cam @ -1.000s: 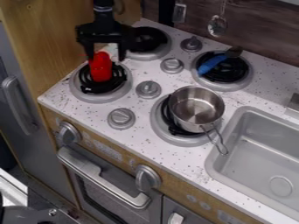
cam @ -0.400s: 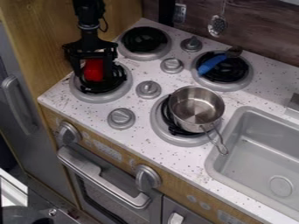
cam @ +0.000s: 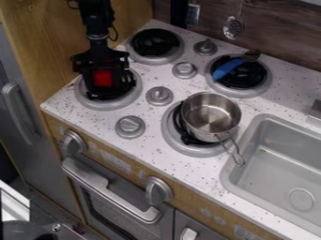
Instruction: Move the red object to the center of the stove.
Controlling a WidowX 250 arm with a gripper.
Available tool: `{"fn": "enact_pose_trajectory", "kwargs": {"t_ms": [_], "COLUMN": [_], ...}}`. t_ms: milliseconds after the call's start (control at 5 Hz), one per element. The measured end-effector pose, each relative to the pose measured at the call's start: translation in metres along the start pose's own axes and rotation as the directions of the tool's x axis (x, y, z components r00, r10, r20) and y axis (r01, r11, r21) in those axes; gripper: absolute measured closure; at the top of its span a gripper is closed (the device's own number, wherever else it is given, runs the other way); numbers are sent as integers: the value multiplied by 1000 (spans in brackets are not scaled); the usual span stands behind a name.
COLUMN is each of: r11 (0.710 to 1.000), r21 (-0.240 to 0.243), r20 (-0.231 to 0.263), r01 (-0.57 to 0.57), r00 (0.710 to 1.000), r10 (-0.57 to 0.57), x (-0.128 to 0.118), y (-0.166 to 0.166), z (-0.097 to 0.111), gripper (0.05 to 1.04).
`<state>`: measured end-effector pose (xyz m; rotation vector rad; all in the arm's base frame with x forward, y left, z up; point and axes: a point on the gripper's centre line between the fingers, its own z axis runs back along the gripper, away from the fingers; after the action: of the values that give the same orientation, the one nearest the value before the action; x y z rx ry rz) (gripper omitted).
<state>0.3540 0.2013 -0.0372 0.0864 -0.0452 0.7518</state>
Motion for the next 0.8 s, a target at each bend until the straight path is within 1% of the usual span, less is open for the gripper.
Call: {"fn": "enact_pose_trajectory", "kwargs": {"t_ms": [200, 400, 600, 800], "r11": [998, 986, 964, 950], "r21": [6, -13, -34, -49], "r20": [23, 64, 90, 107], "r01": [63, 167, 263, 308], "r00": [998, 984, 962, 947], "r10": [-63, -165, -259, -302], "x": [1, -3, -9, -9], "y": [-14, -48, -81, -102], "z": [3, 9, 21, 28], "gripper": [348, 348, 348, 348]}}
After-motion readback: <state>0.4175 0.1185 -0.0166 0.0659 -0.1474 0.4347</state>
